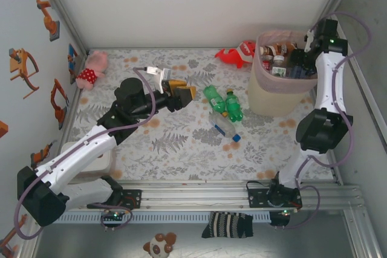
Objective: Put the plastic bottles in the bin
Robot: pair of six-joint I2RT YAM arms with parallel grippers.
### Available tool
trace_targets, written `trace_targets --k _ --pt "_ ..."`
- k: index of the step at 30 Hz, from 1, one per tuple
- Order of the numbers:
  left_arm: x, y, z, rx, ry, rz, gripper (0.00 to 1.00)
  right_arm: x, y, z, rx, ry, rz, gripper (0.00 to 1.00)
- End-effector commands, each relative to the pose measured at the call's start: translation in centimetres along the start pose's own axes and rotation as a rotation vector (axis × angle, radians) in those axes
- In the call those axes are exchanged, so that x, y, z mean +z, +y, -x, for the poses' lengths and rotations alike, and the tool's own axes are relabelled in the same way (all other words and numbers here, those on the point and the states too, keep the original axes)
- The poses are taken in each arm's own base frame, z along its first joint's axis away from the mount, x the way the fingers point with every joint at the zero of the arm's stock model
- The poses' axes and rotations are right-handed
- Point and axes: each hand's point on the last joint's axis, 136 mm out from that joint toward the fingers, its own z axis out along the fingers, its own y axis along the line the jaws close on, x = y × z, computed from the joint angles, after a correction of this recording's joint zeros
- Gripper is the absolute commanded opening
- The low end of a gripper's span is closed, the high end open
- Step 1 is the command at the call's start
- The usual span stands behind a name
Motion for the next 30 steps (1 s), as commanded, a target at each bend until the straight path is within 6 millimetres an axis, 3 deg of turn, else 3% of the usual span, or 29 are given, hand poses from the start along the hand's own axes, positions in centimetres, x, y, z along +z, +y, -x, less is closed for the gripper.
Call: trace_targets --k 1,4,7,15,23,26,30 --pt "-0.2 -0.4 0.8 0.004 -0.027 -0.025 0.64 -5.6 -0.7 2.0 0.016 -0.132 -0.03 0.8" --pt "-0.3 -0.4 0.9 0.003 -0.031 -0.026 0.64 -6.6 -0.3 2.6 0.016 -0.168 -0.011 0.77" --pt "-0.3 -0.4 0.9 0.002 -0.03 -0.027 0.64 -6.4 0.1 2.8 0.016 -0.174 0.011 0.67" --pt "-0.1 -0.1 0.6 -0.007 -0.019 -0.024 0.64 -2.7 1.8 2.2 0.034 -0.121 0.119 0.39" --pt "0.5 0.5 -0.2 -0.039 0.014 -0.011 0.64 2.2 1.0 -0.8 0.048 -0.005 0.081 0.28" --pt "0.9 1.1 -0.9 -0.054 0.046 0.01 0.63 1.8 0.8 -0.8 0.049 -0.01 0.065 0.26" --pt "1.6 2.7 -2.3 -0.087 0.11 0.074 0.62 -0.8 0.7 0.2 0.048 -0.071 0.058 0.28"
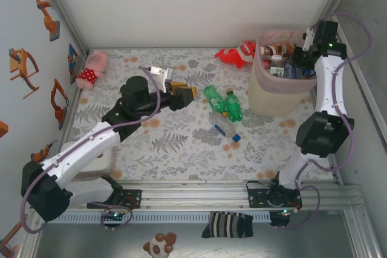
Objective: Put the plastic bottles in the bin
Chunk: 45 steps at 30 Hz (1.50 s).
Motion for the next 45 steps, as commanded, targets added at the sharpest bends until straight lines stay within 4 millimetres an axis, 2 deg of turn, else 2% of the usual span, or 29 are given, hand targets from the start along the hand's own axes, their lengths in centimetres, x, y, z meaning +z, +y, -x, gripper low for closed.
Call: trace_targets --k 1,5,10,16,20,26,32,37,45 --pt "0.6 1.0 -0.5 -0.042 0.052 0.049 0.62 -2.6 -1.0 0.2 0.019 -0.03 -0.054 0.32" --pt "1.7 3.4 -2.0 -0.1 0.124 0.154 0.61 -5.7 -0.1 1.1 0.026 -0.098 -0.03 0.41" --pt "2.2 7.8 -3.9 -0.177 0.163 0.359 0.59 -8.6 1.3 1.1 0.024 -0.153 0.012 0.43" --pt "3.6 11.7 -5.7 -0.26 0.222 0.534 0.66 -12.0 2.4 0.5 0.024 -0.221 0.041 0.43" --pt "5.7 12.8 -6.9 -0.318 0.277 0.563 0.7 -13.6 3.0 -0.2 0.033 -0.255 0.066 0.43" --pt "9.4 13.8 -8.2 -0.416 0.299 0.547 0.75 -15.0 3.3 -1.2 0.03 -0.282 0.075 0.43" --pt "13.3 14.6 -8.5 -0.489 0.255 0.498 0.86 -15.7 3.7 -1.7 0.026 -0.296 0.092 0.43" --pt "16.3 16.4 -9.1 -0.507 0.23 0.496 0.89 -16.1 3.8 -1.8 0.018 -0.309 0.095 0.43" --pt "19.9 19.1 -10.1 -0.519 0.183 0.503 0.9 -16.3 3.8 -1.9 0.006 -0.315 0.092 0.43"
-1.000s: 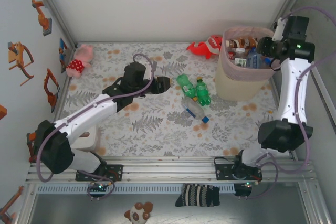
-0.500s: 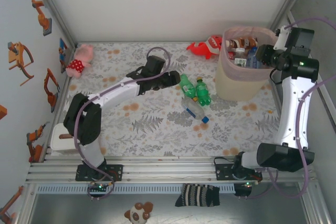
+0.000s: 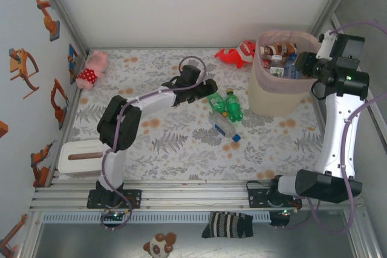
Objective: Put the plastic bottles in the bin
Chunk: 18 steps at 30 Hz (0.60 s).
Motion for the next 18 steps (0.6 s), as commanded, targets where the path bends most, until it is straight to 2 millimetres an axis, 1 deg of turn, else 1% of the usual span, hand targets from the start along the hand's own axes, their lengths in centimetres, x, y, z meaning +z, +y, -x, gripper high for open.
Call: trace_targets --k 1,7,13,16,18 --pt "1.1 -1.1 1.5 -0.025 -0.059 -0.036 0.9 -0.6 0.5 0.5 -0.013 -0.033 0.018 0.43" --pt "3.3 -0.7 1.8 -0.045 -0.057 -0.013 0.9 -0.7 0.6 0.3 -0.013 -0.037 0.024 0.43" --pt "5.2 0.7 1.6 -0.09 -0.044 0.052 0.87 -1.0 0.8 0.1 -0.013 -0.04 0.029 0.43" --pt "5.8 1.0 1.4 -0.1 -0.035 0.067 0.82 -1.3 0.7 0.1 -0.021 -0.045 0.023 0.43" --pt "6.1 1.3 1.4 -0.106 -0.032 0.076 0.76 -1.5 0.7 0.1 -0.025 -0.044 0.02 0.43"
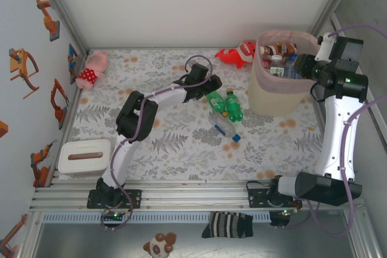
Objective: Put the plastic bottles in the bin
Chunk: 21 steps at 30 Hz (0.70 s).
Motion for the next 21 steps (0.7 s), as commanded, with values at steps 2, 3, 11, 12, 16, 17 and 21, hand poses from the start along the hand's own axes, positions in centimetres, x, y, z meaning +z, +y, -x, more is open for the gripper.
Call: trace_targets --k 2,3,11,12,16,17,21 --pt "0.4 0.8 -0.1 -0.031 0.001 0.045 0.71 -1.2 0.5 0.3 -0.022 -0.035 0.006 0.43" --pt "0.4 0.8 -0.1 -0.033 0.001 0.043 0.68 -1.3 0.5 0.3 -0.023 -0.035 0.008 0.43" --pt "-0.9 0.1 0.7 -0.035 -0.031 0.021 0.53 -1.8 0.6 0.4 -0.026 -0.043 0.006 0.43" --pt "-1.3 -0.1 1.0 -0.031 -0.039 0.015 0.53 -1.8 0.5 0.4 -0.026 -0.043 0.004 0.43" --pt "-3.2 -1.5 2.9 0.003 -0.094 -0.02 0.52 -1.9 0.8 0.4 -0.029 -0.046 0.016 0.43" --pt "-3.9 -2.0 3.5 0.013 -0.112 -0.034 0.52 -2.0 0.9 0.4 -0.027 -0.048 0.021 0.43" --pt "-6.9 -3.9 5.5 0.08 -0.181 -0.098 0.5 -2.4 1.8 0.5 -0.021 -0.064 0.072 0.43"
